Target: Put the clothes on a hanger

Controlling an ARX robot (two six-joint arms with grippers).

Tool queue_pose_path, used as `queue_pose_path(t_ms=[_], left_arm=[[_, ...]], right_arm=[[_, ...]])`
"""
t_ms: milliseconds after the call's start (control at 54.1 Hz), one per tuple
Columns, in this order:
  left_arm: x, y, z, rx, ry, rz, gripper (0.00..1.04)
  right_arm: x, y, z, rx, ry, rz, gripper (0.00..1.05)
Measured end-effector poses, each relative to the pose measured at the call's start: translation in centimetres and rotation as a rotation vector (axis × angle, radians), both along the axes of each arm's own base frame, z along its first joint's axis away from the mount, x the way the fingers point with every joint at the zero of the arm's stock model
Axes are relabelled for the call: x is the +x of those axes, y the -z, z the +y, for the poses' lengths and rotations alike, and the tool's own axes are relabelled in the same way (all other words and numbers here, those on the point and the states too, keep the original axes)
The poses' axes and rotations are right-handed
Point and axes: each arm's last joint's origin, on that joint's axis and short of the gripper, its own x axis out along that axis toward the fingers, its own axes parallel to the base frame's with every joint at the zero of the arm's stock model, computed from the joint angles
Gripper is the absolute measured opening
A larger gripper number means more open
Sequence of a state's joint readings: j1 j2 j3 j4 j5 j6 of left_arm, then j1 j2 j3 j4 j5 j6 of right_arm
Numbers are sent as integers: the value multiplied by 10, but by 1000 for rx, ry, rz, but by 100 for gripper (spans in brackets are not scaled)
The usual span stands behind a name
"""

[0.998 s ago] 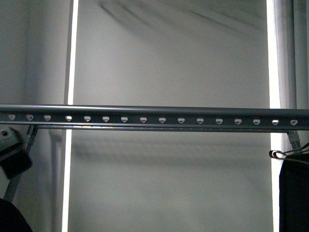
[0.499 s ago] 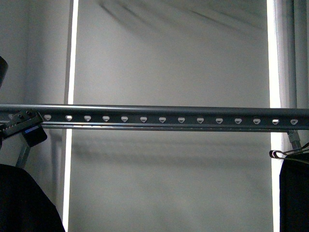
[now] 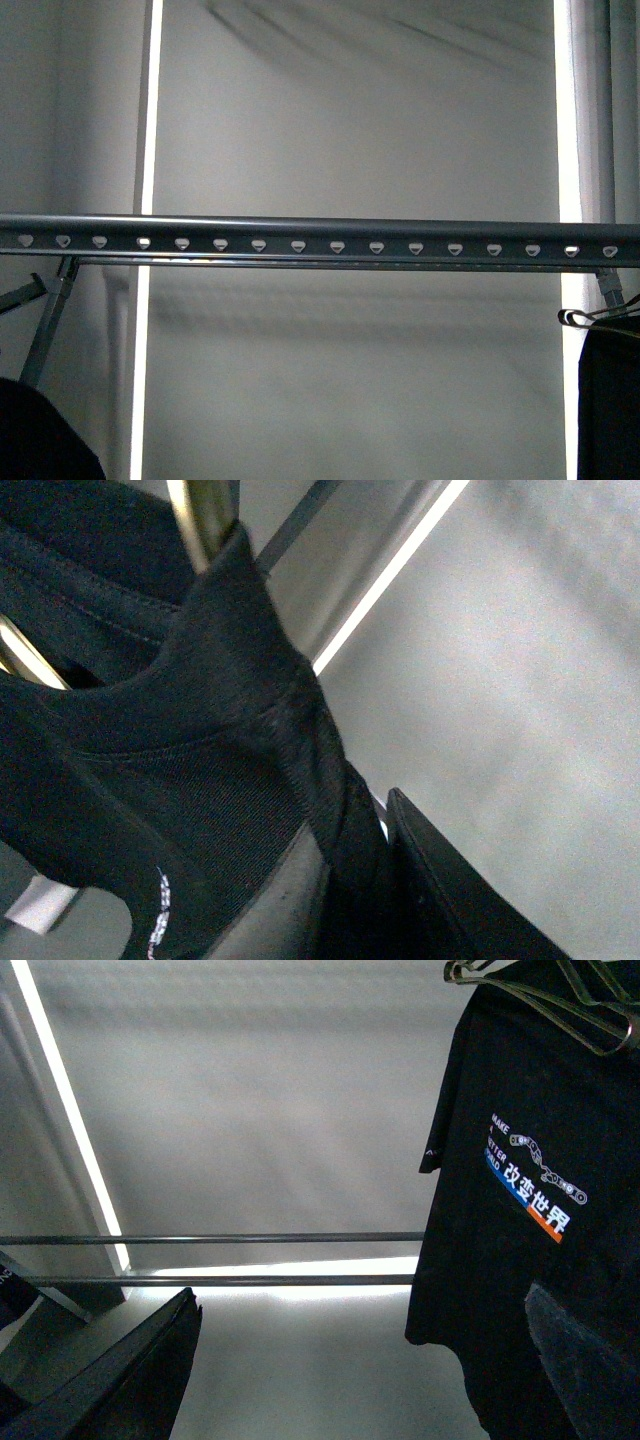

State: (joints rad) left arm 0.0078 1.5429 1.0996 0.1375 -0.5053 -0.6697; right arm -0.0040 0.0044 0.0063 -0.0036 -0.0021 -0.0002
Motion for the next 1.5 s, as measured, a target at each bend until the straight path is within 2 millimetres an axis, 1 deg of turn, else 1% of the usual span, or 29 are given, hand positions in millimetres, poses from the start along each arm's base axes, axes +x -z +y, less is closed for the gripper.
queue_pose_path(t_ms=[37, 111, 222, 333, 462, 481, 518, 536, 629, 666, 721, 777, 795, 851, 888, 906, 998, 1109, 1165, 1313, 1498], left_arm=[[-3, 4, 3, -23, 7, 1, 12], [-12, 11, 7, -74, 27, 3, 6], [-25, 17, 12, -89, 87, 24, 6], [-43, 18, 9, -75, 202, 48, 6], [-68, 16, -7, -28, 414, 70, 6], [-75, 15, -14, -9, 492, 84, 6], [-82, 15, -21, 9, 579, 101, 6], [-89, 14, -28, 25, 668, 116, 6], [-109, 15, -47, 114, 910, 161, 5], [-121, 15, -56, 186, 1040, 166, 5], [-129, 14, -61, 261, 1138, 154, 5], [-140, 12, -66, 358, 1271, 131, 5], [-141, 12, -67, 383, 1289, 124, 5], [-147, 10, -68, 552, 1353, 81, 5], [-148, 10, -68, 674, 1372, 57, 5], [-148, 10, -68, 694, 1373, 51, 5], [-143, 10, -66, 1123, 1380, -18, 5], [-136, 9, -67, 1435, 1374, -57, 5], [-133, 4, -72, 1590, 1362, -88, 5], [-131, -2, -86, 1767, 1377, -162, 5], [-124, 0, -103, 1948, 1443, -274, 5]], right_arm=[[0, 0, 0, 0, 0, 0, 97], [0, 0, 0, 0, 0, 0, 97], [0, 0, 0, 0, 0, 0, 97], [0, 0, 0, 0, 0, 0, 97], [0, 0, 0, 0, 0, 0, 97], [0, 0, 0, 0, 0, 0, 97], [0, 0, 0, 0, 0, 0, 97], [0, 0, 0, 0, 0, 0, 97], [0, 0, 0, 0, 0, 0, 97], [0, 0, 0, 0, 0, 0, 97], [0, 0, 0, 0, 0, 0, 97], [0, 0, 0, 0, 0, 0, 97], [0, 0, 0, 0, 0, 0, 97], [0, 0, 0, 0, 0, 0, 97], [0, 0, 0, 0, 0, 0, 97], [0, 0, 0, 0, 0, 0, 97], [0, 0, 0, 0, 0, 0, 97], [0, 0, 0, 0, 0, 0, 97], [0, 0, 0, 0, 0, 0, 97], [0, 0, 0, 0, 0, 0, 97], [0, 0, 0, 0, 0, 0, 97]])
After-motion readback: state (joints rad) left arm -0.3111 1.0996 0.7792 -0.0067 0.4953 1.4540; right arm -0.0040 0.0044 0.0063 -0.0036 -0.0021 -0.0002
